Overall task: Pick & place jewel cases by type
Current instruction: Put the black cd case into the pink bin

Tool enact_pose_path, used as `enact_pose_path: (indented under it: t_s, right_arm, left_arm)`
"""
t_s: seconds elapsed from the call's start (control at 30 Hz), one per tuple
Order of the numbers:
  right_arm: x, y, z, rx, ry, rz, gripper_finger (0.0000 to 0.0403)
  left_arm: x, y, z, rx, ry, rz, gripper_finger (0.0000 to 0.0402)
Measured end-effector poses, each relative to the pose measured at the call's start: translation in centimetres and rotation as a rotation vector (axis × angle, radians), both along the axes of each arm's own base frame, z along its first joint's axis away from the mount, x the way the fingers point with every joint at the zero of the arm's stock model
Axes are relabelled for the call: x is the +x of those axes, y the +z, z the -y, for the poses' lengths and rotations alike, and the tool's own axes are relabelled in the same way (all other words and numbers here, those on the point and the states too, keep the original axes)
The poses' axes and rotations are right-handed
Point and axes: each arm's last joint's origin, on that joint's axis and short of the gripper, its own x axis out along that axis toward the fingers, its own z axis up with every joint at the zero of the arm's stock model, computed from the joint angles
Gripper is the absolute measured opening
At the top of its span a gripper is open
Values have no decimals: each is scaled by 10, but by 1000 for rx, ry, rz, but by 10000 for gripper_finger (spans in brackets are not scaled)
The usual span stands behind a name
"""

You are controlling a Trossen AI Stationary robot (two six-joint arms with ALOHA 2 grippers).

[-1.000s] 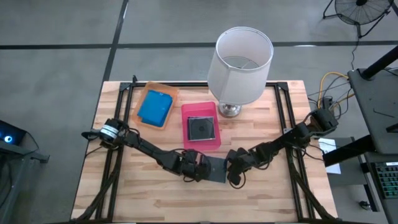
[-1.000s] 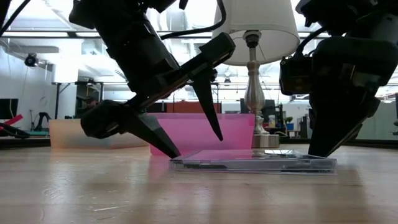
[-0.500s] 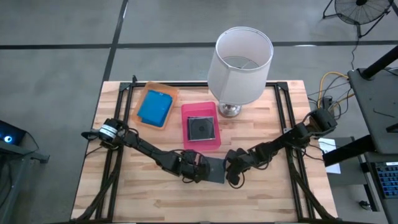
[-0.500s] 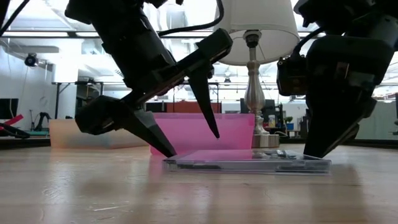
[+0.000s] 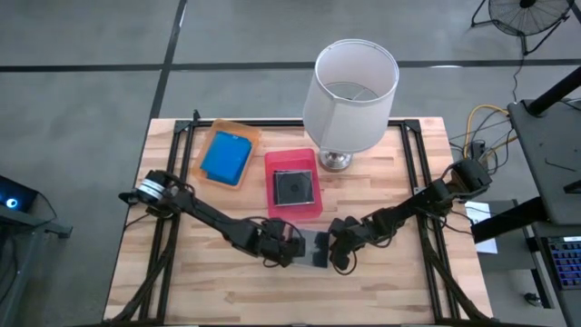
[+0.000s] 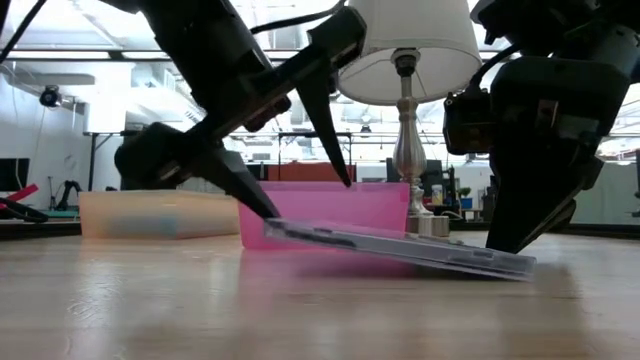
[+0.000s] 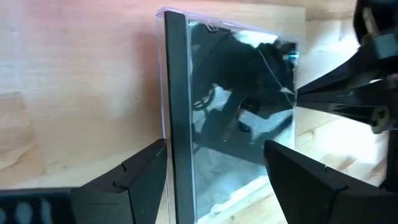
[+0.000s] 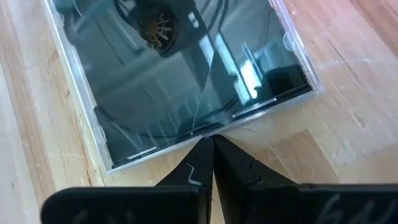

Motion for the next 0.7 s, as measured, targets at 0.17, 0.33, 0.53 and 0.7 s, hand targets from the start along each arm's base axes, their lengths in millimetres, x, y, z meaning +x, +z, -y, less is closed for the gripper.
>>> enact_pose_path:
  t_s: [0.17,0.33,0.53,0.7]
  right_arm:
    - [0,0,0,1,1,-1,8]
    - [0,0,0,1,1,0,8]
    - [0,0,0,0,4,1,8]
    - [0,0,0,2,2,3,8]
  left_arm:
    - [-1,4,-1,4,6,9,240]
    - [-2,10,1,-6,4,29,240]
    - [-3,14,2,-15,0,46,240]
    - [-5,24,2,-20,-5,78,240]
